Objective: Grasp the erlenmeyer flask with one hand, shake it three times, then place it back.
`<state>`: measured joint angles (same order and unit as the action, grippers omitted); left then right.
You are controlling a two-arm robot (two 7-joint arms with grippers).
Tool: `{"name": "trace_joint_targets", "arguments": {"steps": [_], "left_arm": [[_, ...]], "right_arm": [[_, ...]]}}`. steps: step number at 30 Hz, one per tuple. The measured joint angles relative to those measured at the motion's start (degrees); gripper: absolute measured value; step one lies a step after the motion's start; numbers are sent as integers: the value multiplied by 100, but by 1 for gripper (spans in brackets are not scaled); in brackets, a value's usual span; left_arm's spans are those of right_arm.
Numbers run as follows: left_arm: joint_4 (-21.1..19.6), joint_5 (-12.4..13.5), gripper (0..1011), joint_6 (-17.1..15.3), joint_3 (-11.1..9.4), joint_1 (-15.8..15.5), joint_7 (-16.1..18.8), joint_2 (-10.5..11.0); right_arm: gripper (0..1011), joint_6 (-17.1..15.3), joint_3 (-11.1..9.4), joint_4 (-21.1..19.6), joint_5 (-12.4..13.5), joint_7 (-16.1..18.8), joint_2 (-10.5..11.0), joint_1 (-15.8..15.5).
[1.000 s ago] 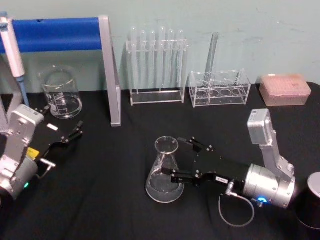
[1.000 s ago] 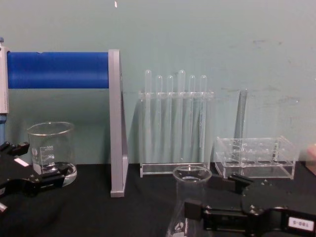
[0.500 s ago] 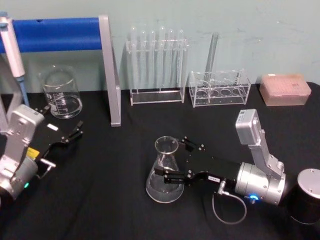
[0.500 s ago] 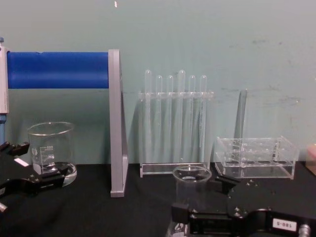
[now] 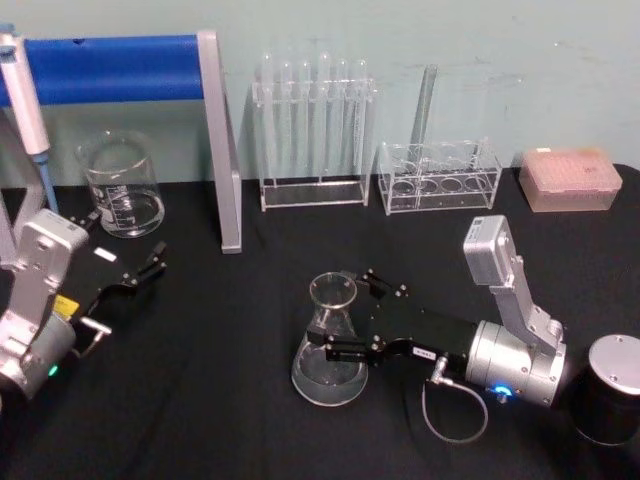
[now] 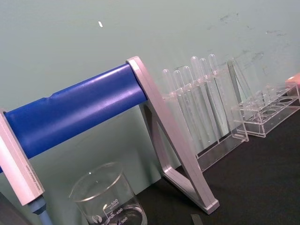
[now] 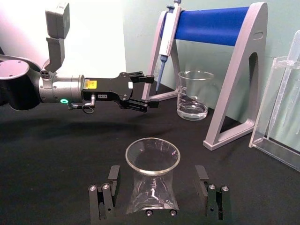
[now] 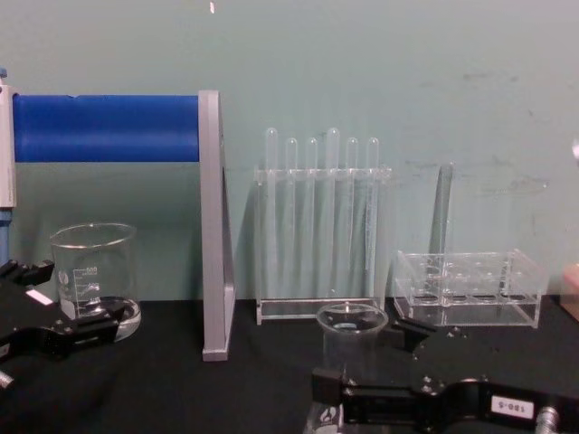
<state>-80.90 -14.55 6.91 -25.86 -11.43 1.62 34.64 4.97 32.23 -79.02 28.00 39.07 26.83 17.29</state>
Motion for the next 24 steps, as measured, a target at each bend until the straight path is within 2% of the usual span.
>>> {"name": "trace_joint_targets", "arguments": {"steps": [24], "left_arm": [[0,0,1001,0,0,0,0,0]], "right_arm": [[1000,2,-5,-11,18,20,11,-6]]}}
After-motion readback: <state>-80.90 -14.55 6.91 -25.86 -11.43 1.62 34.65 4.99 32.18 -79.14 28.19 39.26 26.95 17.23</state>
